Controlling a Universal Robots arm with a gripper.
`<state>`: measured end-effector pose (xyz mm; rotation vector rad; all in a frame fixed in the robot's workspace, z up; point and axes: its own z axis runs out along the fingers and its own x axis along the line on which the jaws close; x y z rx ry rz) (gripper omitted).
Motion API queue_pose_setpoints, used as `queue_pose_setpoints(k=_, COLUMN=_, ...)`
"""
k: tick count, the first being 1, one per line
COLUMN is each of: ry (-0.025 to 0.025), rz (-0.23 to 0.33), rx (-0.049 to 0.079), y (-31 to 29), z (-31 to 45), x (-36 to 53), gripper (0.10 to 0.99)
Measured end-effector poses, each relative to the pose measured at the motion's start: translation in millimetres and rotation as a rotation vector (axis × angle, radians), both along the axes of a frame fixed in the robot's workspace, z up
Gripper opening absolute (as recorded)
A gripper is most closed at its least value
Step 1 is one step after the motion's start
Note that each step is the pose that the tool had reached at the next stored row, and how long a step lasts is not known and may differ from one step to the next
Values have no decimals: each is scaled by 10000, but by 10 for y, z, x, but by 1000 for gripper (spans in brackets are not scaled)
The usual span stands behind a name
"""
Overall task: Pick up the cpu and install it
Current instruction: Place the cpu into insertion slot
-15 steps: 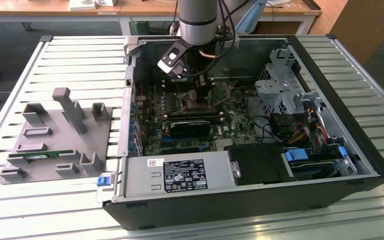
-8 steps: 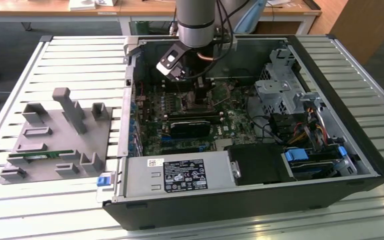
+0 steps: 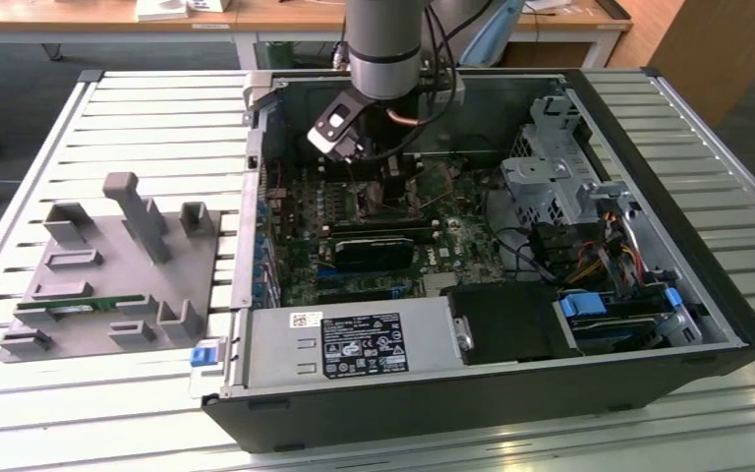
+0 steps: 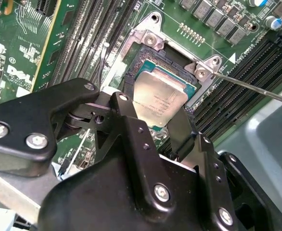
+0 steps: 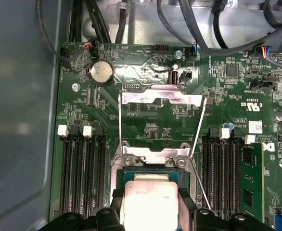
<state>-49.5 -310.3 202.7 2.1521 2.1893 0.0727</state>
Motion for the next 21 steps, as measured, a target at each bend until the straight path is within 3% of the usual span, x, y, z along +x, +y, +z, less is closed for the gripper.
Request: queue_pose_setpoints(k=21, ry=4, rz=72, rx=-5, y=-5, z=-68, x=-21, gripper=529)
